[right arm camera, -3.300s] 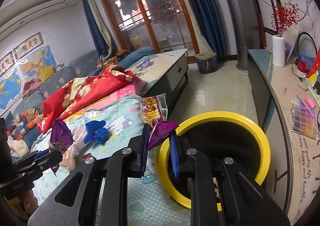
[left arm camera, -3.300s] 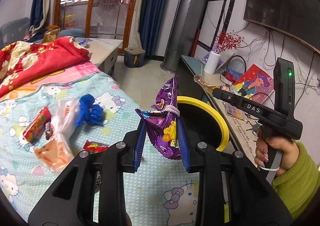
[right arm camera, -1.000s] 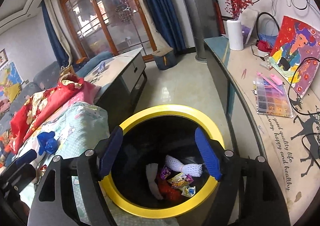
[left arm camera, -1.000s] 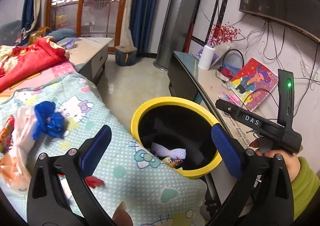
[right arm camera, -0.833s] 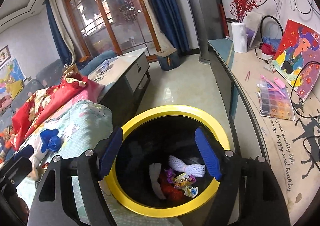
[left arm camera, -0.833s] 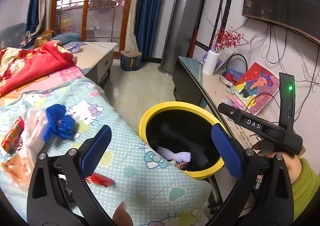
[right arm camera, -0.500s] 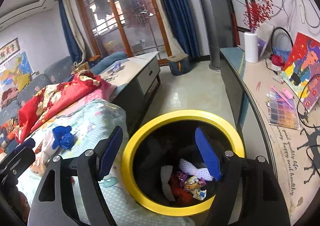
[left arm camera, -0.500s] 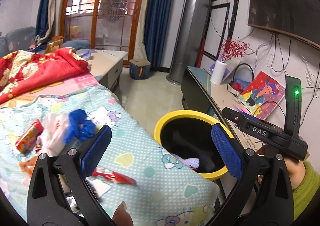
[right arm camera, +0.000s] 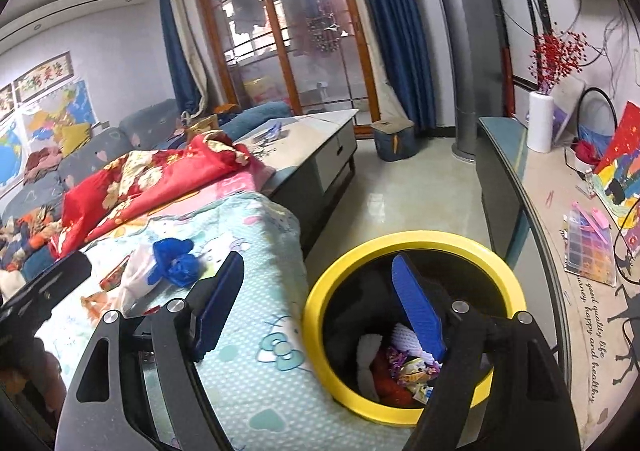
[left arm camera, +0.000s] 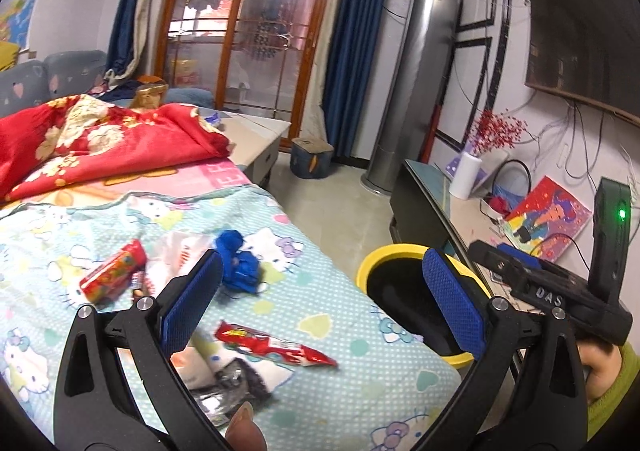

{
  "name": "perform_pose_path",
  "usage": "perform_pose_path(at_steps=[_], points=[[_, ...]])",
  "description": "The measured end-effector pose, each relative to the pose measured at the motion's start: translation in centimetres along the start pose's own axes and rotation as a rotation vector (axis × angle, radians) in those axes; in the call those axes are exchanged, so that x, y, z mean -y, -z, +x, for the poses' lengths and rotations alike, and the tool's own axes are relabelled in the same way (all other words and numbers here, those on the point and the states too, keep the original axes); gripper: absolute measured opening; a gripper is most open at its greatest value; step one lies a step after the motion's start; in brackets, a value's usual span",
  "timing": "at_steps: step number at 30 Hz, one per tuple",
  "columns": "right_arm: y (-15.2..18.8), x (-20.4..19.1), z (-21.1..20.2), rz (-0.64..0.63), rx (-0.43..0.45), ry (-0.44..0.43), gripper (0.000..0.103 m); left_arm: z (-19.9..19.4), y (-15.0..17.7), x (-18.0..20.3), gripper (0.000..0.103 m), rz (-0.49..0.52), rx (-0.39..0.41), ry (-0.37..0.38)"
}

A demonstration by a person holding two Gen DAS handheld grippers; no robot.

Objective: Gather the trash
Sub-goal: 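Move both tools back over the remaining trash on the bed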

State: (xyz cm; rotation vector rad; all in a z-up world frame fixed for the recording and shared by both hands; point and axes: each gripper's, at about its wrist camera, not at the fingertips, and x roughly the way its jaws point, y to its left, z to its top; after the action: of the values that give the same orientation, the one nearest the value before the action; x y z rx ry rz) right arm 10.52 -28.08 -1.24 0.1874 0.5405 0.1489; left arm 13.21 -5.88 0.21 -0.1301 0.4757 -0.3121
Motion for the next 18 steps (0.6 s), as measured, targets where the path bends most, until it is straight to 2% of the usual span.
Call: perform_pose_path(at_steps=[18], points=[[0.8,-5.7,-0.1,-0.095,-0.026,-0.105,0.074,-2.1,-0.9,-5.2,0.092,-0.089,0.034,-0.078]])
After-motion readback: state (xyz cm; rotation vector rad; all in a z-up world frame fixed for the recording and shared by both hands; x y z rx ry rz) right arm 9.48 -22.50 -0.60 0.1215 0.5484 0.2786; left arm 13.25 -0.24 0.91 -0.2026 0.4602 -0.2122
